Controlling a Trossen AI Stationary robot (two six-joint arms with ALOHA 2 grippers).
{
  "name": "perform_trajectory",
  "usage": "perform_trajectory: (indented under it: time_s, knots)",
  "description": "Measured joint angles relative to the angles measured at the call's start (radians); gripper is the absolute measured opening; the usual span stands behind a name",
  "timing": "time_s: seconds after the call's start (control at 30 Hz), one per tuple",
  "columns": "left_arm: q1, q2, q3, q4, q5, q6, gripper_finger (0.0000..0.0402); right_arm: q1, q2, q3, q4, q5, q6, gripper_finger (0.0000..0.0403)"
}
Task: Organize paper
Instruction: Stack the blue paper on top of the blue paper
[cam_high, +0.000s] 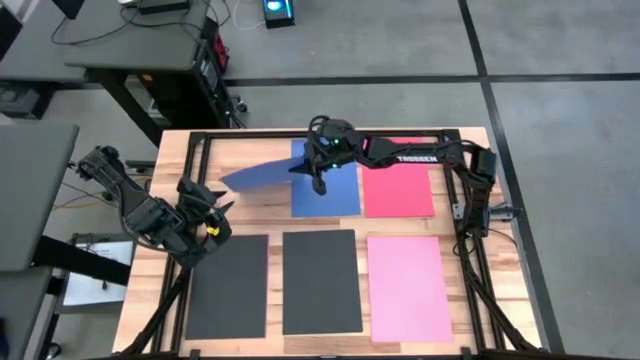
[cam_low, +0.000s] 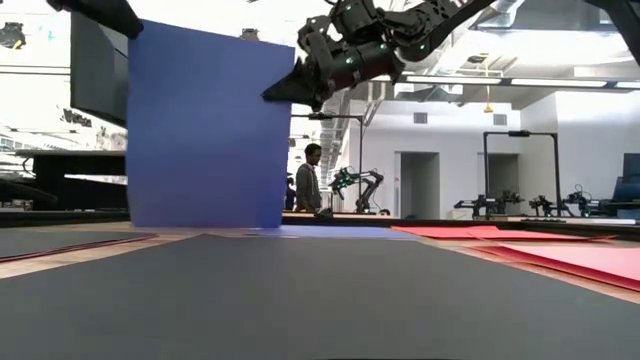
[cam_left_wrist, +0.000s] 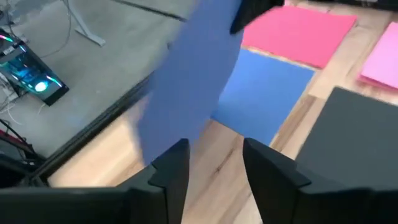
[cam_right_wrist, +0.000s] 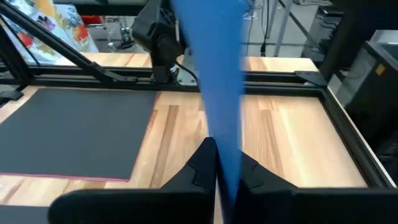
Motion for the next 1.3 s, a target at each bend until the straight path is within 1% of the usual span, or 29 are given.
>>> perform_trajectory:
  time_s: [0.13, 0.23, 0.3, 0.47, 0.6, 0.7, 0.77, 0.87, 0.97, 1.07, 1.17, 1.3]
  knots:
    - [0.000, 0.000, 0.000, -0.021, 0.032, -0.037, 0.0147, 0.007, -0.014, 0.000, -0.001, -0.002, -0.010, 0.0000]
    - [0.000, 0.005, -0.002, -0.068, 0.060, -0.109, 0.0156, 0.005, -0.014, 0.000, -0.004, -0.002, -0.016, 0.0000]
    - [0.001, 0.008, -0.015, -0.082, 0.058, -0.151, 0.0162, 0.003, -0.014, 0.000, -0.004, -0.002, -0.020, 0.0000]
    - [0.001, 0.008, -0.061, -0.053, 0.032, -0.193, 0.0171, 0.001, -0.035, 0.011, -0.029, -0.002, -0.033, 0.0000]
    - [0.002, 0.009, -0.092, 0.001, 0.026, -0.197, 0.0172, -0.004, -0.115, 0.026, -0.102, -0.002, -0.064, 0.0000]
    - [0.002, 0.014, -0.097, 0.052, 0.021, -0.150, 0.0172, -0.005, -0.193, 0.026, -0.195, -0.001, -0.092, 0.0000]
    - [0.002, 0.016, -0.097, 0.091, -0.013, -0.103, 0.0172, -0.004, -0.246, 0.026, -0.239, -0.001, -0.098, 0.0000]
    - [0.001, 0.016, -0.097, 0.168, -0.103, -0.038, 0.0172, -0.003, -0.314, 0.026, -0.288, 0.005, -0.102, 0.0000]
    - [0.002, 0.019, -0.098, 0.258, -0.177, 0.085, 0.0172, -0.004, -0.362, 0.026, -0.322, 0.020, -0.101, 0.0000]
    - [0.002, 0.030, -0.131, 0.365, -0.267, 0.197, 0.0172, 0.003, -0.394, 0.026, -0.356, 0.047, -0.102, 0.0000]
    - [0.002, 0.022, -0.191, 0.435, -0.284, 0.245, 0.0172, 0.005, -0.417, 0.026, -0.387, 0.059, -0.105, 0.0000]
    - [0.014, 0.014, -0.278, 0.550, -0.273, 0.299, 0.0172, 0.003, -0.420, 0.026, -0.410, 0.067, -0.106, 0.0000]
